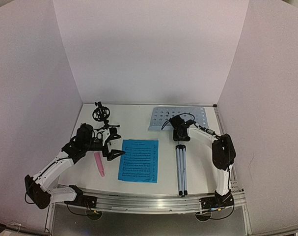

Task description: Set up the instrument practice props

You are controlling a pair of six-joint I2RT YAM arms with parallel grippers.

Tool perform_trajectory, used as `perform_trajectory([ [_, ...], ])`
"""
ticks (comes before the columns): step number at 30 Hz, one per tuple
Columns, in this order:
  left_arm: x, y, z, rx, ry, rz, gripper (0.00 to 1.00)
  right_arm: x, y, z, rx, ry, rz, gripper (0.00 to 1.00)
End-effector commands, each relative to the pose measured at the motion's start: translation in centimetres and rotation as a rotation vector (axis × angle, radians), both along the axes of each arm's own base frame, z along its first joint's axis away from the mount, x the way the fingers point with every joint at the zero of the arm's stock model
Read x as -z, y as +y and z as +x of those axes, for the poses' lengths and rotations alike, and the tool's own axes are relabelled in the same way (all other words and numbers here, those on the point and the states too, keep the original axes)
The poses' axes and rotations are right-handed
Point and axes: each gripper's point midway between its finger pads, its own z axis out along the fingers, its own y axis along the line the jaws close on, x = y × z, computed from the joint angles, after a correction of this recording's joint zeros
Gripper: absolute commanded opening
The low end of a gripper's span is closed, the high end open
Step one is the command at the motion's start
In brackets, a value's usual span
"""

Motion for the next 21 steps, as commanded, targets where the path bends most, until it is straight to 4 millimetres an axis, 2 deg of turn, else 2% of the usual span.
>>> perform_trajectory([
  [1,-2.1,-0.1,0.3,-0.006,-0.087,-0.051,1.00,-0.2,0.3,1.9,0.013,-0.123,-0.009,0.46],
  [15,-2.2,0.4,0.8,-0.045,-0.145,-0.031,1.00,5.0,0.1,0.5,0.048,-0.063,0.006,0.48],
  [21,-2.3,0.4,0.9,-0.039,-0.173,-0.024,1.00,6.5,0.3,0.6,0.037,-0.039,-0.007,0.48],
])
